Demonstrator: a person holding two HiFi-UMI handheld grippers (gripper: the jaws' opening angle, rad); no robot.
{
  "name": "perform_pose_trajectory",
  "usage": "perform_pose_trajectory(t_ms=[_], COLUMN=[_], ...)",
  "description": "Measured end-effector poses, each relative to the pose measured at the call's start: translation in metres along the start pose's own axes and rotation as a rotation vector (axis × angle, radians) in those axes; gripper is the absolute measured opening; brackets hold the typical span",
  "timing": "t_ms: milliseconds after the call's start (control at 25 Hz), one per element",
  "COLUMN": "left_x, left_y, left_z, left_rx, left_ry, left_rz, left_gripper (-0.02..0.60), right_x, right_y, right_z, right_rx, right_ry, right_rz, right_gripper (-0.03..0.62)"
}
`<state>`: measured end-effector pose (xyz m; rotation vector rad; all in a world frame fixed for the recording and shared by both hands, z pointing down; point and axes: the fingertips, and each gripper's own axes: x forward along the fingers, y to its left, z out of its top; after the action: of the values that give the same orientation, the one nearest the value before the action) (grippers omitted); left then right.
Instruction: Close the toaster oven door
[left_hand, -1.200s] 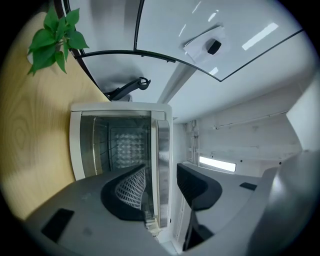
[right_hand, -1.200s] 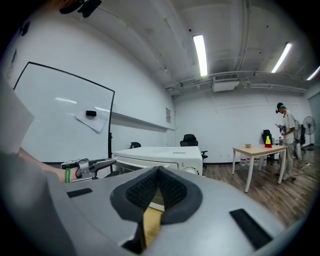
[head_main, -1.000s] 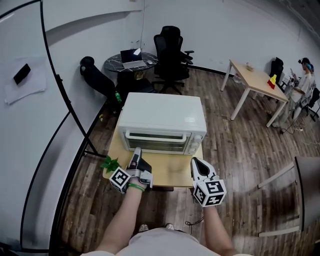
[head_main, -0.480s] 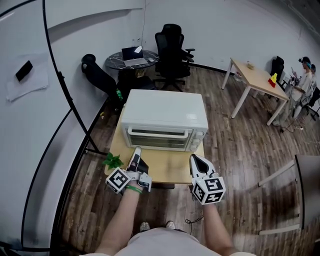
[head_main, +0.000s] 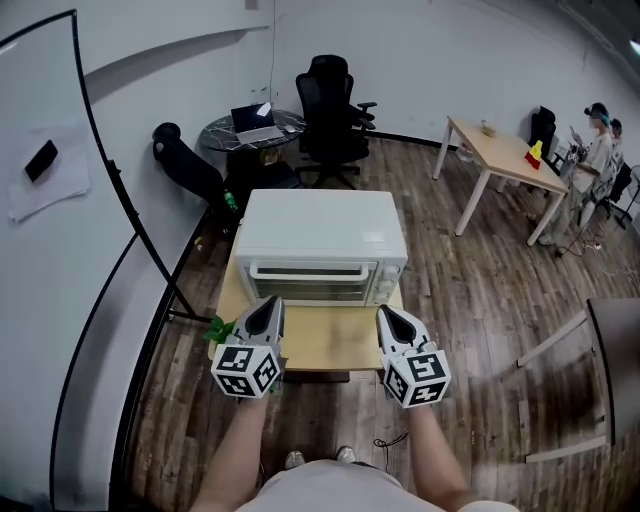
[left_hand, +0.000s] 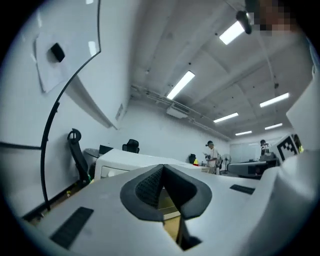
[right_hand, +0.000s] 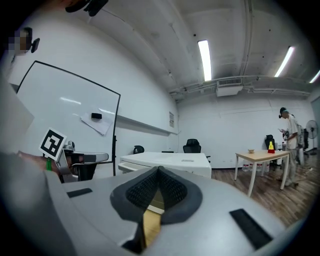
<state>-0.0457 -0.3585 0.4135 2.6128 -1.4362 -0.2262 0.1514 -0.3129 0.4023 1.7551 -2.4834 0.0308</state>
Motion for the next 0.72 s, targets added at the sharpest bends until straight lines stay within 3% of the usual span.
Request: perform_pose_trajectory(t_ms=[80, 200, 720], left_x=[0.0, -0.002, -0.004], left_y=[-0.005, -0.009, -0.016], left_z=[0.002, 0.004, 0.012], left_rx=[0.086, 0.142, 0.182], left_ry=[0.021, 0.039, 0.033], left_rz=[0.0, 0.006, 0.004], left_gripper=[0.012, 0.012, 0.012], right_x=[0.001, 0.001, -0.003], right_y=[0.001, 0.001, 0.0], right_z=[0.002, 0.005, 0.014], right_rx=[-0.007, -0.02, -0.038], right_ry=[-0.003, -0.011, -0.043], right_rz=[-0.001, -0.001, -0.012], right_gripper=[0.0, 0.0, 0.0])
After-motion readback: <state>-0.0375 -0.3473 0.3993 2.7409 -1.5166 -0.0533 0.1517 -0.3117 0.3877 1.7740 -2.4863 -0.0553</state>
